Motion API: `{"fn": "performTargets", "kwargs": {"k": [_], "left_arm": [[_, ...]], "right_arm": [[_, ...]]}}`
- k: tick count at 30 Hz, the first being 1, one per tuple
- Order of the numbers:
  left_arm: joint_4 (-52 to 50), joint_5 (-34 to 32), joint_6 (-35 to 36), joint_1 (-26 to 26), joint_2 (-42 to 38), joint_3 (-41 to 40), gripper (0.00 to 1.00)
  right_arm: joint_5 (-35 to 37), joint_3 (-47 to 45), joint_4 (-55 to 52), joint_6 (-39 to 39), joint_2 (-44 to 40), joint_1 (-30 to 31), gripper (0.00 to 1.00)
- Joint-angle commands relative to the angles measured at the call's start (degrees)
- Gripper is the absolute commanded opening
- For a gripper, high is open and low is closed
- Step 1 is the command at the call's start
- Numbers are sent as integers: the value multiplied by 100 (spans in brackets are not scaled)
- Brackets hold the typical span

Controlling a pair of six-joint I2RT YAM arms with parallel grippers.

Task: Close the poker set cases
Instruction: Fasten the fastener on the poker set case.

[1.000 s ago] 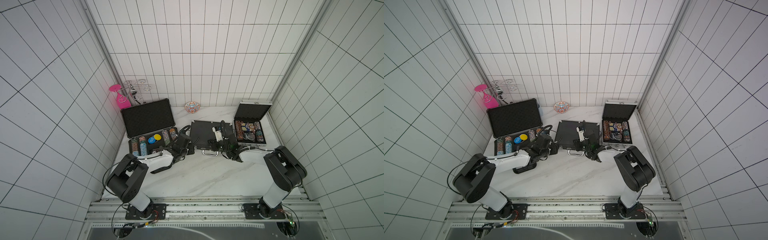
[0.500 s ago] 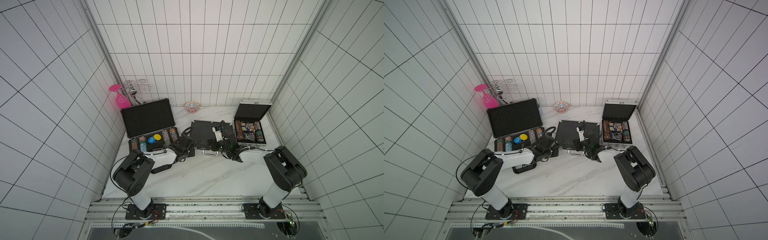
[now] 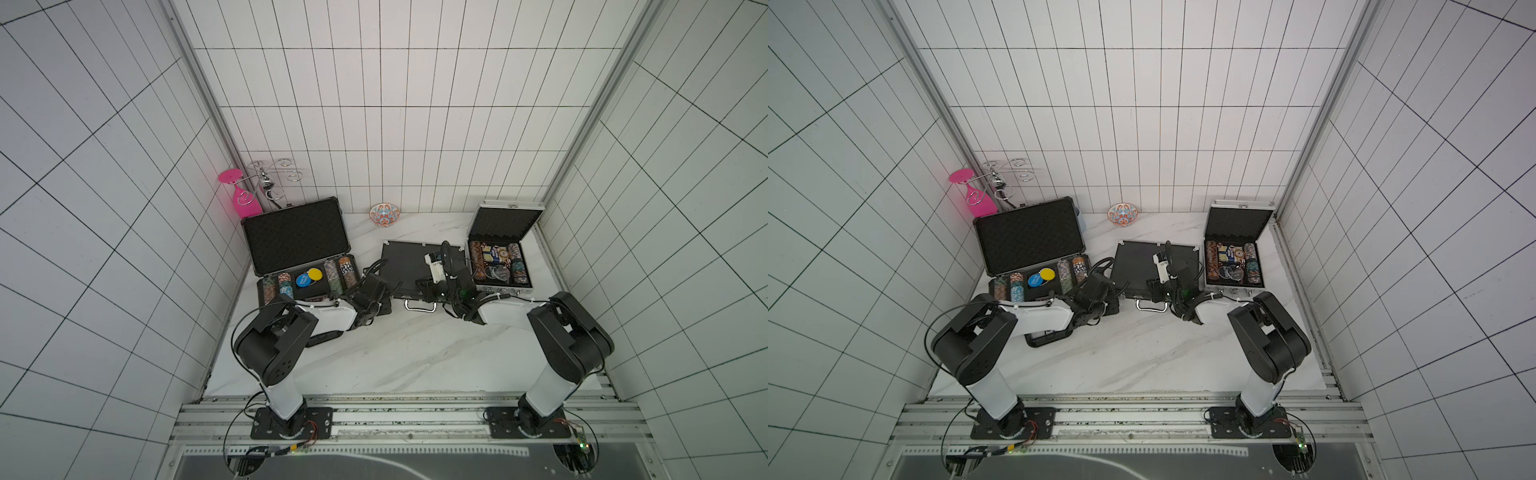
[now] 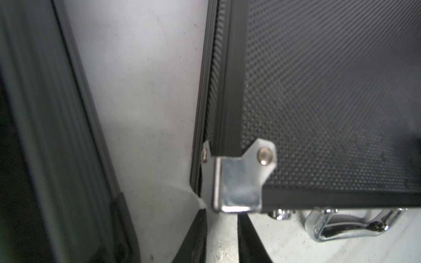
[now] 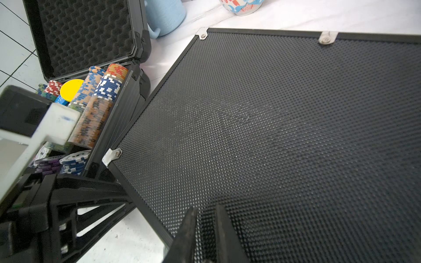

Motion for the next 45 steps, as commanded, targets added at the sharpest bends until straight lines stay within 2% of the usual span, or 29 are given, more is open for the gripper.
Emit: {"fn": "performTargets", "kwargs": {"k": [1,14,19,32,38,45], "left_arm": [[486,-168,-178,23,148,-94,27],[551,-584,-261,19,414,-117,29],[637,-619,-264,-1,475,-158,27],[1330,-447,-388,-19,680,-365,30],[1248,-447,-516,-96,910,-285,30],[297,-576,-390,-153,61,-284,27]], "right_arm": [[-241,-377,-967,48,193,99,19],[-276,-396,-1066,-44,178,108,18],[-310,-378,-1074,-36,157,107,17],[-412,-395,-1061,7,124,142,16],[-408,-446,-1022,50,154,193,16],[-332,-505,-971,84,160,193,16]]}}
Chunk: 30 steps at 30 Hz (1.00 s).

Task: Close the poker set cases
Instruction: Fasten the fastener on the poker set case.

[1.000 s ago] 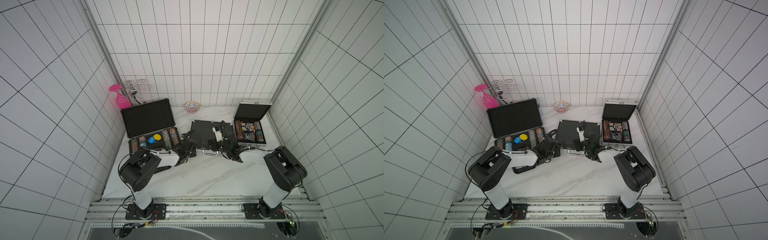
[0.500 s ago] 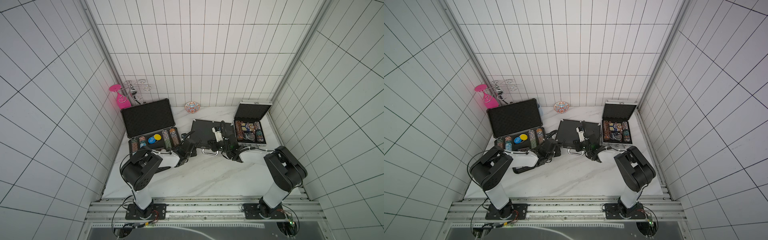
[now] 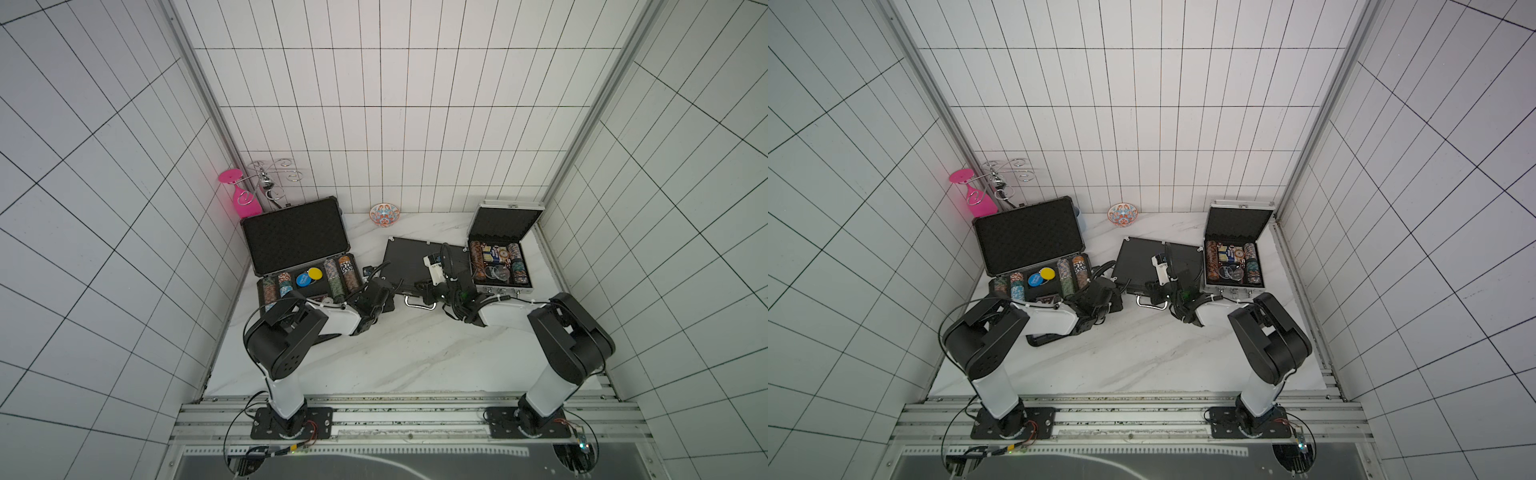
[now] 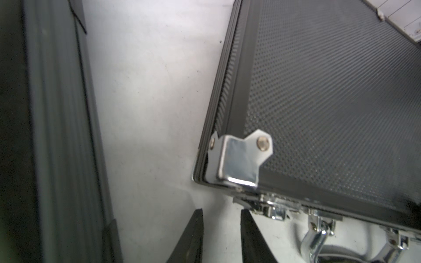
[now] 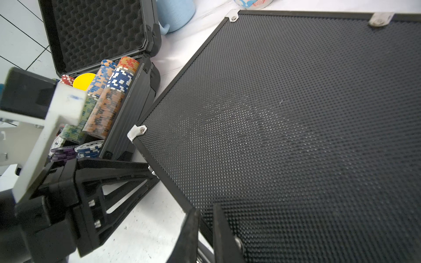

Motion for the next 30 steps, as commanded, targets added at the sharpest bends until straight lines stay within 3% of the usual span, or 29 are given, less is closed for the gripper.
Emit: {"fn": "performTargets", "kwargs": {"k": [1,7,12,30], "left_arm": [[-829,111,-125,13,-269,-37,27],[-1055,266,-135,-127,-345,151,22],[-778,533,-11,-138,58,414,22],[-516,-232,-41,-154,774,692,21]], "right_arm": [[-156,-374,-1010,96,227,143,16],[-154,-336,-987,136,239,143,16],[-182,-327,-1019,127,274,148,16],[-226,-380,-1019,66,307,149,16]]}}
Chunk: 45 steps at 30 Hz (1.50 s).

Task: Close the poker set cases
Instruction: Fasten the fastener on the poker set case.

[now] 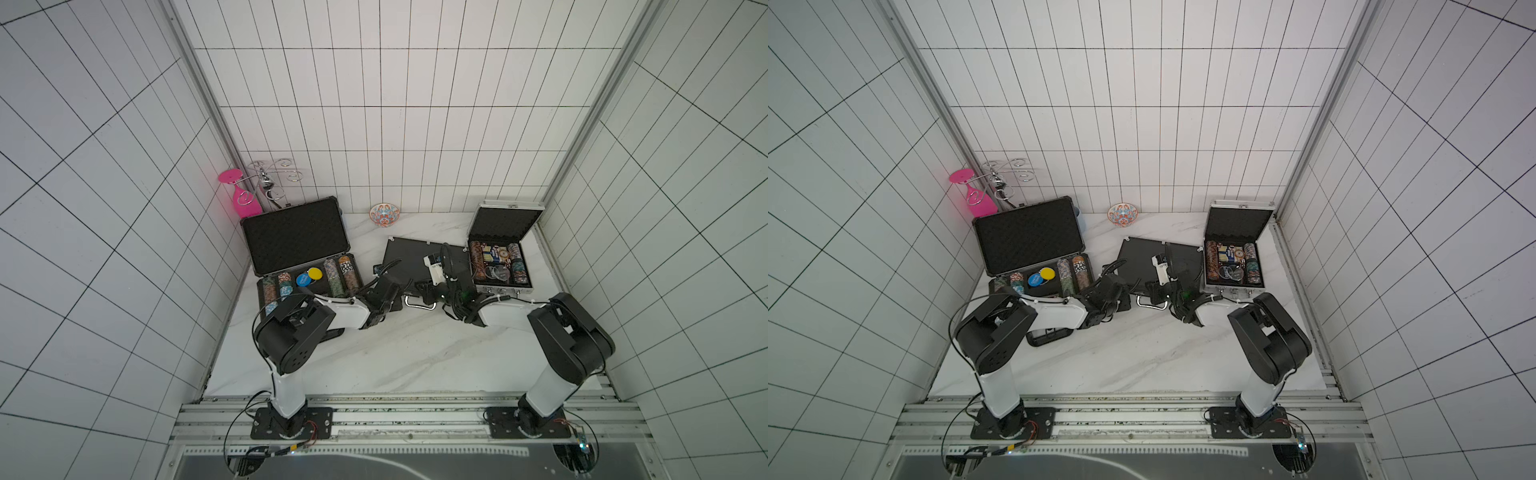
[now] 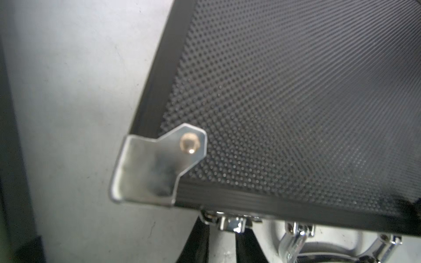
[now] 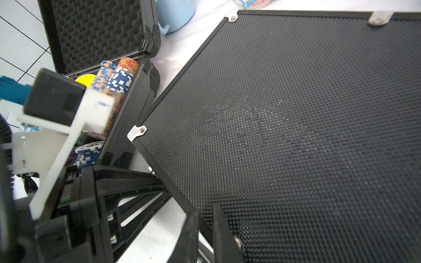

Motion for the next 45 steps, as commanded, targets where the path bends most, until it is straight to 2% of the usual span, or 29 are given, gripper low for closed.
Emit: {"fn": "performTargets", "kwargs": {"k": [1,12,16,23,26,35,40,45], "left_arm": [[76,-276,-61,65,351,-42,20],[976,-129,-146,61,470,-311,19],[660,-191,-30,-68,150,-306,21],[-224,-244,-231,-791,-652,-163,23],[-255,-42,-404,-850,-753,-152,23],[-743,-197,96,-603,-1080,646,26],[-809,217,482,-108,-585,1280,29],[-872,352,980,150,109,1872,34]], "right_arm": [[-226,-391,-1044,21,302,145,15],[-317,-441,-1028,43,331,155,15],[-289,-468,-1026,42,312,157,15],[-422,-343,-993,94,433,205,14],[-536,-483,-844,283,74,184,15],[-148,-357,-1869,123,-1258,-281,18],[273,-729,-2251,236,-2018,-590,22],[337,-1022,-2433,321,-2217,-815,21]]}}
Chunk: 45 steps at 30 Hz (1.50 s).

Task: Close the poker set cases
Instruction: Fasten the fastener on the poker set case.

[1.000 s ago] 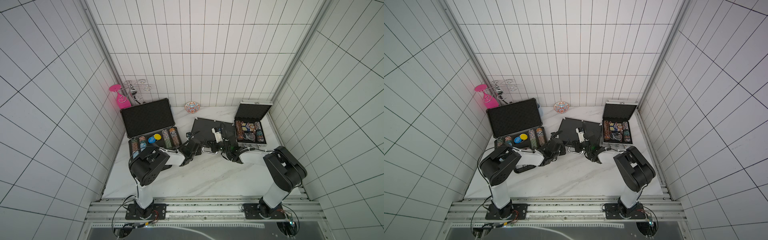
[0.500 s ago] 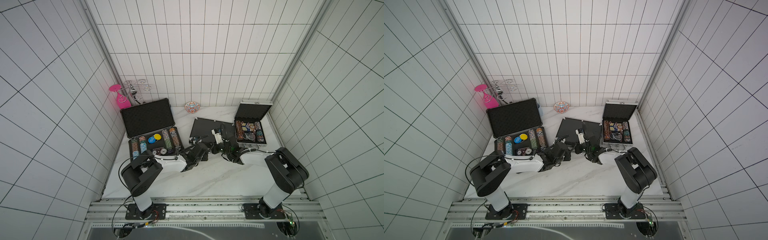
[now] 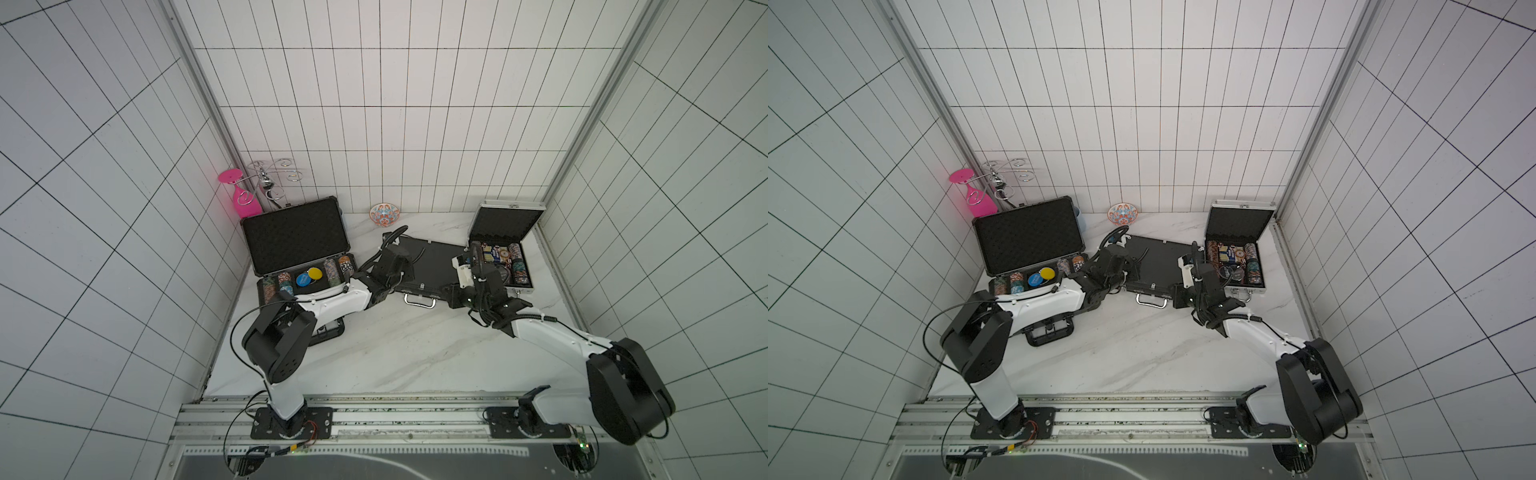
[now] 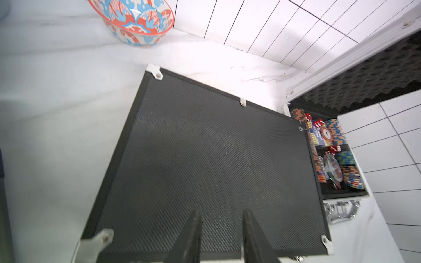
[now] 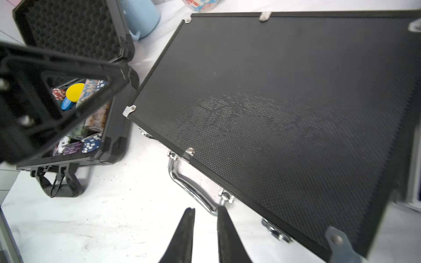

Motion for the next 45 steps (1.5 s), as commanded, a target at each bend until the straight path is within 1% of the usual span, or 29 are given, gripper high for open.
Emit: {"fn": "performTargets", "kwargs": {"k": [1,4,9,12,15,21,27,31,36,41,45], "left_arm": [[-258,170,524,100,519,295,34],[-605,141,776,184,953,738,34],[-676,202,870,353,1193,745,33],[-694,313,876,386,1289,611,32],[-664,350,808,395,1341,393,31],[-314,398,565,391,1240,-373,30],[-82,319,402,421,1216,-1051,29],[135,398,303,503,1241,-1446,29],[239,470,281,578,1299,-1530,28],[145,462,324,585,1242,-1398,28],[126,457,323,585,1198,-1366,28]], "right_arm": [[142,-445,-402,150,-71,-85,21],[74,-631,-428,287,-189,-82,20],[72,-955,-489,422,-332,-82,18],[80,-1070,-377,457,-282,-82,18],[-108,-1136,-80,475,-102,-87,18],[-145,-1236,755,434,225,-87,19],[-134,-1300,1240,446,618,-117,19],[-173,-1525,1527,568,717,-287,19],[-291,-1660,1737,598,694,-523,19],[-335,-1581,1759,594,658,-542,18],[-287,-1517,1890,654,864,-540,16]]}}
